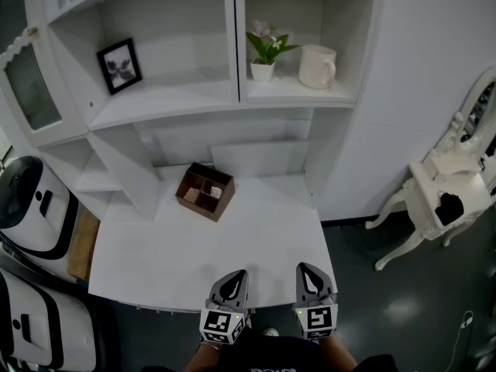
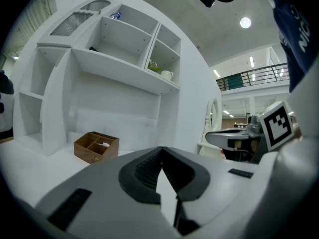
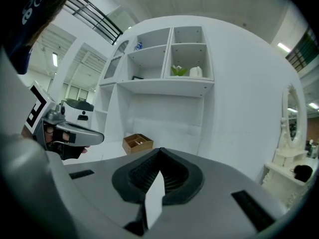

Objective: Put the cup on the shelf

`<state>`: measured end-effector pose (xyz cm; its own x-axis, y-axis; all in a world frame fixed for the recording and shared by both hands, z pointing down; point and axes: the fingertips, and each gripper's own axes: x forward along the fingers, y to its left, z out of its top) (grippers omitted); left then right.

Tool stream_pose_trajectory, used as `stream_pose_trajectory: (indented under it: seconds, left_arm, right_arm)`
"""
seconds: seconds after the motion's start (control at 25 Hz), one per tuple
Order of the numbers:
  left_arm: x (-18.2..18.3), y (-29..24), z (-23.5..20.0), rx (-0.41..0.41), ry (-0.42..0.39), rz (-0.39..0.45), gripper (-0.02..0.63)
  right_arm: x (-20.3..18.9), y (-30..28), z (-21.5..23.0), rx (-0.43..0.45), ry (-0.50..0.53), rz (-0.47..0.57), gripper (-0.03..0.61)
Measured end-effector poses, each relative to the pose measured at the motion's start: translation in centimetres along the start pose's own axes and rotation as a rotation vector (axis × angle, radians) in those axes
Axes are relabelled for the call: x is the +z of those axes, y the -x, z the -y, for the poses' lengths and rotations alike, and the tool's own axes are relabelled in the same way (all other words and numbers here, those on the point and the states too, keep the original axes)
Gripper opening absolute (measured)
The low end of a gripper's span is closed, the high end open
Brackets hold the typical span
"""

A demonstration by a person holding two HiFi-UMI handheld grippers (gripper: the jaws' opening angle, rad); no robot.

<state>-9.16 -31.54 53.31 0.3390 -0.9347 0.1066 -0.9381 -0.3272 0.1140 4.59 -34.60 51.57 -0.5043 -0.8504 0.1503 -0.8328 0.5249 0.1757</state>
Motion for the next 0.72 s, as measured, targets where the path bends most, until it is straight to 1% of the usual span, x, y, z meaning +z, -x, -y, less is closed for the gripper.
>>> stream_pose_trajectory:
  seconds: [0.12,0.32,0.48,0.72]
  left_arm:
    - [0.6,0.1,-0.2,0.019,0.032,0.024,0.003]
    - [1.3,-0.2,-0.2,0.027,0.01,0.042,0.003]
    - [1.4,-0.3,-0.2,0.026,0.009,0.042,0.003]
    - [1.0,-0.5,-0.2,0.022,0.014,0.03,0.003]
  right_arm:
    - [0.7,-0.3,0.1,0.005,0.024,0.014,0.008]
    - [1.1,-0.6,0.1,0.004,0.029,0.024,0.008]
    - [0.7,-0.7,0.3,0.0,0.035,0.025,0.008]
    - [0.3,-0.7,0.4,-0.003,0.027,-0.006,0.008]
